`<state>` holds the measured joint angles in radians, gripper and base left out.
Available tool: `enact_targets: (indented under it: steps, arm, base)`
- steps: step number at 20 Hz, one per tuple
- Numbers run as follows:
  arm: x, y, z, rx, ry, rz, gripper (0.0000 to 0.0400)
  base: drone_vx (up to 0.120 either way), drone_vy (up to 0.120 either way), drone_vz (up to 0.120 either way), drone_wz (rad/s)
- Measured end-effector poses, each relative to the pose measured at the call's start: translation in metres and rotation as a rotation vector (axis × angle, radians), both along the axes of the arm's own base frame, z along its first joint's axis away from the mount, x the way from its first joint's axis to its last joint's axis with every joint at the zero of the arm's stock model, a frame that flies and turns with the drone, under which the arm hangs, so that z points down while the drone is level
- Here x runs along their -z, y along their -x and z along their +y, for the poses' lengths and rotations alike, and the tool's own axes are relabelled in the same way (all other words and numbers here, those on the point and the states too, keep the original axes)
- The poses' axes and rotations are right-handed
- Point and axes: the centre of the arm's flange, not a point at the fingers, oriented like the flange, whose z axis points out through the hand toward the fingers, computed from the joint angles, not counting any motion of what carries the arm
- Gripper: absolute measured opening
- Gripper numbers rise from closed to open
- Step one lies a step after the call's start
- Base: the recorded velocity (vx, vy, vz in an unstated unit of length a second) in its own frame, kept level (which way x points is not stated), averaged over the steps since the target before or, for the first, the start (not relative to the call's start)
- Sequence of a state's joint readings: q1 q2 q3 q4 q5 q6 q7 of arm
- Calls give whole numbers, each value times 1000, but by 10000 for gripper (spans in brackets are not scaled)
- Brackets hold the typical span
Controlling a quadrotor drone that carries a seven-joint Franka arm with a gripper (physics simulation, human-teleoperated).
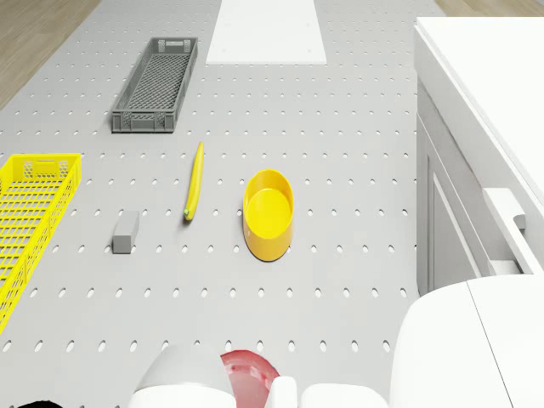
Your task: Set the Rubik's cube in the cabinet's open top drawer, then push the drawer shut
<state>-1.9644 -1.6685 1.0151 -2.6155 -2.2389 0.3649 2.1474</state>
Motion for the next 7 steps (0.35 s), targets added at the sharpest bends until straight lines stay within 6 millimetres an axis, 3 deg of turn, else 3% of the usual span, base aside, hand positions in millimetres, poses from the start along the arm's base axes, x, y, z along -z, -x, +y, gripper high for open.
enact_targets:
  steps: [7]
  arm:
    - [0, 0, 0, 0, 0, 0, 400]
  base:
    - [0, 0, 0, 0]
